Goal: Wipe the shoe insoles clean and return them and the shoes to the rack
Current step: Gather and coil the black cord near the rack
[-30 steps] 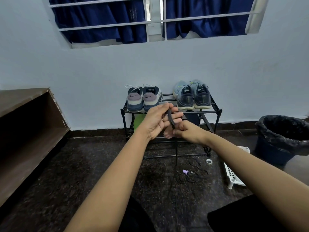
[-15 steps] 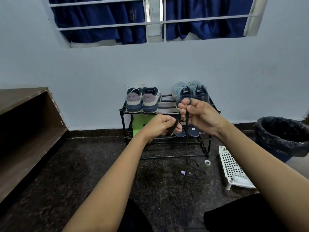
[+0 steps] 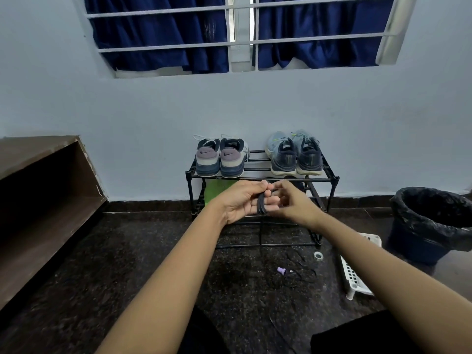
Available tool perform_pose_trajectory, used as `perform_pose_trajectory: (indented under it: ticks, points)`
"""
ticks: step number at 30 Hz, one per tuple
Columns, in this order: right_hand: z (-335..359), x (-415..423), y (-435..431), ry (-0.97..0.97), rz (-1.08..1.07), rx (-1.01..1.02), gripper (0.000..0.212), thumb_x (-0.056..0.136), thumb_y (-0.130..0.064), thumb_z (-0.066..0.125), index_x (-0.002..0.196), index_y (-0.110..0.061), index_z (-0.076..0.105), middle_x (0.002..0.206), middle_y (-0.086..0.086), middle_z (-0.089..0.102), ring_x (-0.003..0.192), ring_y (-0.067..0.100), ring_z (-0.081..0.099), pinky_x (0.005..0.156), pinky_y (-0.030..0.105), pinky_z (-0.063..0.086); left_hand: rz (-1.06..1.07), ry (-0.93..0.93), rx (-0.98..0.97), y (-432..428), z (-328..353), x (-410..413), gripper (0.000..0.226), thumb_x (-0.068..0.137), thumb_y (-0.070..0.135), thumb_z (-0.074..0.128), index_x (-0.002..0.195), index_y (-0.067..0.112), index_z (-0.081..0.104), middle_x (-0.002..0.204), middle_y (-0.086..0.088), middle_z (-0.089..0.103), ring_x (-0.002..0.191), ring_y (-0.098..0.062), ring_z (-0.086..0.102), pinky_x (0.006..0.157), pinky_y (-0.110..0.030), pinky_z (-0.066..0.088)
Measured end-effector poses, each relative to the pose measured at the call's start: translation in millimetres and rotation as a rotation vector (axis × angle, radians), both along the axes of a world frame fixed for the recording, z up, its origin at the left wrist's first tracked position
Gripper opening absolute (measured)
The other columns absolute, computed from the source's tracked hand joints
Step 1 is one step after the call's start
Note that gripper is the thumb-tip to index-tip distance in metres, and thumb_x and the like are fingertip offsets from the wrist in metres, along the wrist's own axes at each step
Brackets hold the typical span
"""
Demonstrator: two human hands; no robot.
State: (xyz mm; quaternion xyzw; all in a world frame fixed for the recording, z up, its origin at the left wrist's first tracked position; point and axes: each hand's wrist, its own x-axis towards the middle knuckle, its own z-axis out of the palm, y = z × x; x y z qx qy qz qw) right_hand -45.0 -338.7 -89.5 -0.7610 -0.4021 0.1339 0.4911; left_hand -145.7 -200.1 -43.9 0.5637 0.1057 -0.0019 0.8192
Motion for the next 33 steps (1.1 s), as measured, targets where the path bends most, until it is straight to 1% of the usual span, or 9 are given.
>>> perform_pose_trajectory:
  ticks: [3, 7, 11, 13, 18, 25, 29, 31, 33]
  points:
    - [-3, -11, 13, -0.100, 0.015, 0.129, 0.039, 0.074, 0.000, 0.064, 0.110, -0.008, 0.054, 0.093, 0.000, 0.061, 0.084, 0.010, 0.054, 0.075, 0.020, 0.047, 0.037, 0.009, -0.032, -2, 3, 0, 0.017, 0.099, 0.006, 0.049, 0.091, -0.004, 0.061, 0.063, -0.008, 0.063, 0.059, -0.018, 0.070, 0.057, -0.034, 0.061]
    - [-2, -19, 21, -0.119, -0.027, 0.241, 0.040, 0.067, -0.007, 0.051, 0.105, -0.007, 0.061, 0.094, 0.007, 0.067, 0.087, 0.012, 0.059, 0.081, 0.025, 0.047, 0.053, 0.004, -0.037, -3, 4, -1, 0.017, 0.099, 0.006, 0.049, 0.093, -0.004, 0.061, 0.066, -0.010, 0.066, 0.060, -0.019, 0.071, 0.058, -0.033, 0.061]
    - [-6, -18, 24, 0.041, 0.033, 0.206, 0.022, 0.070, 0.002, 0.047, 0.083, -0.006, 0.063, 0.078, 0.000, 0.061, 0.077, 0.004, 0.054, 0.074, 0.023, 0.044, 0.081, -0.016, -0.008, -4, 4, 0, 0.018, 0.101, 0.008, 0.046, 0.096, -0.003, 0.060, 0.069, -0.011, 0.068, 0.060, -0.018, 0.071, 0.061, -0.033, 0.061]
    - [-5, -17, 24, 0.165, 0.060, 0.158, 0.017, 0.076, 0.007, 0.049, 0.087, 0.005, 0.062, 0.081, 0.009, 0.062, 0.078, 0.013, 0.056, 0.072, 0.025, 0.046, 0.127, -0.044, 0.013, -4, 3, 1, 0.019, 0.102, 0.009, 0.045, 0.096, -0.003, 0.059, 0.075, -0.013, 0.067, 0.062, -0.019, 0.071, 0.061, -0.032, 0.061]
    - [7, -26, 14, 0.438, 0.278, -0.007, 0.016, 0.095, 0.002, 0.046, 0.093, -0.003, 0.061, 0.092, 0.014, 0.067, 0.081, 0.015, 0.063, 0.071, 0.018, 0.048, 0.256, -0.145, 0.042, 5, 0, 6, 0.023, 0.102, 0.013, 0.046, 0.092, 0.001, 0.062, 0.078, -0.011, 0.070, 0.071, -0.023, 0.073, 0.067, -0.036, 0.061]
    - [29, -27, 3, 0.658, 0.317, 0.088, 0.023, 0.096, -0.001, 0.043, 0.091, -0.007, 0.065, 0.092, 0.011, 0.070, 0.083, 0.018, 0.068, 0.077, 0.025, 0.053, 0.334, -0.173, 0.587, 15, -12, 12, 0.025, 0.103, 0.014, 0.045, 0.089, 0.013, 0.066, 0.088, -0.006, 0.070, 0.087, -0.019, 0.068, 0.081, -0.030, 0.056]
    - [42, -21, -2, 0.684, 0.217, 0.303, 0.022, 0.096, -0.004, 0.044, 0.091, -0.011, 0.064, 0.084, 0.006, 0.072, 0.070, 0.012, 0.068, 0.070, 0.027, 0.055, 0.147, -0.123, 1.017, 14, -22, 13, 0.026, 0.101, 0.012, 0.045, 0.093, 0.005, 0.068, 0.093, -0.010, 0.071, 0.085, -0.022, 0.064, 0.077, -0.032, 0.048]
    - [50, -14, -7, 0.698, 0.161, 0.403, 0.020, 0.096, -0.006, 0.043, 0.091, -0.011, 0.062, 0.082, 0.003, 0.071, 0.066, 0.011, 0.065, 0.065, 0.024, 0.054, 0.029, -0.077, 0.861, 6, -19, 9, 0.029, 0.104, 0.011, 0.040, 0.104, -0.002, 0.066, 0.101, -0.017, 0.071, 0.086, -0.019, 0.067, 0.073, -0.023, 0.051]
    - [55, -4, -15, 0.735, 0.069, 0.481, 0.020, 0.096, -0.007, 0.043, 0.089, -0.013, 0.060, 0.079, 0.000, 0.069, 0.063, 0.008, 0.061, 0.063, 0.021, 0.053, -0.053, -0.061, 0.697, 3, -13, 5, 0.030, 0.104, 0.013, 0.039, 0.104, 0.000, 0.066, 0.097, -0.015, 0.071, 0.088, -0.019, 0.070, 0.081, -0.028, 0.054]
